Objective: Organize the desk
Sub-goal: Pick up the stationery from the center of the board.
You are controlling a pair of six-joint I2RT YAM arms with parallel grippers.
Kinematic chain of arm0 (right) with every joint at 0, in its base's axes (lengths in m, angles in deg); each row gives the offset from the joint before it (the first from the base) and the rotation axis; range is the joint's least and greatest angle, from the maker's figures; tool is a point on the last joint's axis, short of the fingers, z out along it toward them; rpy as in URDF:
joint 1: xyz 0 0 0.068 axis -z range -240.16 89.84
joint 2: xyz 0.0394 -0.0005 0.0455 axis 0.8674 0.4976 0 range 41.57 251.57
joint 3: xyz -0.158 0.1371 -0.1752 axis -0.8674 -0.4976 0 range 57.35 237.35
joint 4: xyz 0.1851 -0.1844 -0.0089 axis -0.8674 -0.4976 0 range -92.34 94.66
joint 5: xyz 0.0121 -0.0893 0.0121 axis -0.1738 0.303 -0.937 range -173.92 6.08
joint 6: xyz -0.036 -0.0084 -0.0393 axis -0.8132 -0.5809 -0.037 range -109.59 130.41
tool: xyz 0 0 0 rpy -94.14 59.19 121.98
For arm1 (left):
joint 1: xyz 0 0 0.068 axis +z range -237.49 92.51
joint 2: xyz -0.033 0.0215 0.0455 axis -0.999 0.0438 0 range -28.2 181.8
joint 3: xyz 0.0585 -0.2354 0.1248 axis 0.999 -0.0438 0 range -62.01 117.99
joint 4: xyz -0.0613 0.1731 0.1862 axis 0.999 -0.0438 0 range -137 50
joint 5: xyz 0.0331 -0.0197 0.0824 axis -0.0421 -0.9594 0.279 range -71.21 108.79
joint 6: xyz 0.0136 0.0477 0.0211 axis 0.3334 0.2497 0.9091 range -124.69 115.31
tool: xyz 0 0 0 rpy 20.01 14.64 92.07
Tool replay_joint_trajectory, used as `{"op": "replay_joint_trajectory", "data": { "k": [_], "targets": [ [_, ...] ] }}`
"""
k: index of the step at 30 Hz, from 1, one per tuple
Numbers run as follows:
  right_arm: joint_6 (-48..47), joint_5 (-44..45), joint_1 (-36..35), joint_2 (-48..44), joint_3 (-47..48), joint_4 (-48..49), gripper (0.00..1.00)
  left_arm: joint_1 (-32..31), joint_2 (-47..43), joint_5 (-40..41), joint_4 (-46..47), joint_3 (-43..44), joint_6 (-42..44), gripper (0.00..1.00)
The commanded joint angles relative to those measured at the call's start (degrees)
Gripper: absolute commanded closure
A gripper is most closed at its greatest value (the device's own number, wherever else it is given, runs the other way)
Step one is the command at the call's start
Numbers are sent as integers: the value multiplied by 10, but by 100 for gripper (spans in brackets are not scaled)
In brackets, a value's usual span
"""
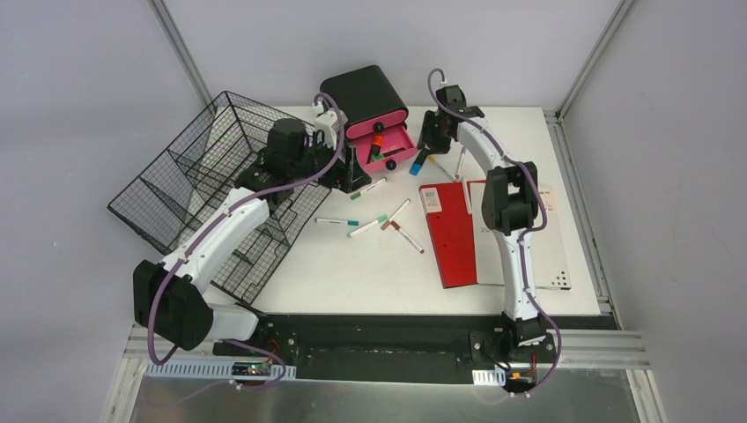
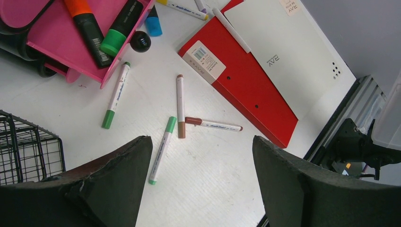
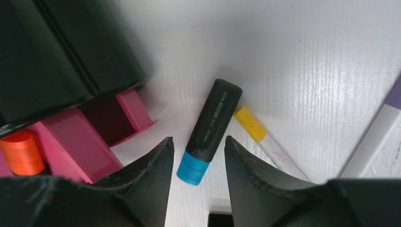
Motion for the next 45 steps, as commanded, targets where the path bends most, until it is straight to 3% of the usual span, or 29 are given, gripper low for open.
{"op": "replay_joint_trajectory", "data": {
  "k": [1, 21, 30, 40, 45],
  "targets": [
    [13, 33, -13, 12, 41, -3, 53, 5, -23, -2, 15, -1, 15, 21],
    [-25, 133, -31, 63, 62, -10, 50, 5, -21, -6, 15, -1, 13, 21],
    [-88, 178, -26, 22, -25, 26, 54, 5, -20, -9, 16, -1, 11, 21],
    [-99, 133, -17, 4, -56, 37, 66, 5, -18, -14, 18, -1, 9, 20],
    [-104, 111, -19, 24, -26, 13, 59, 5, -20, -14, 17, -1, 9, 21]
  ]
}}
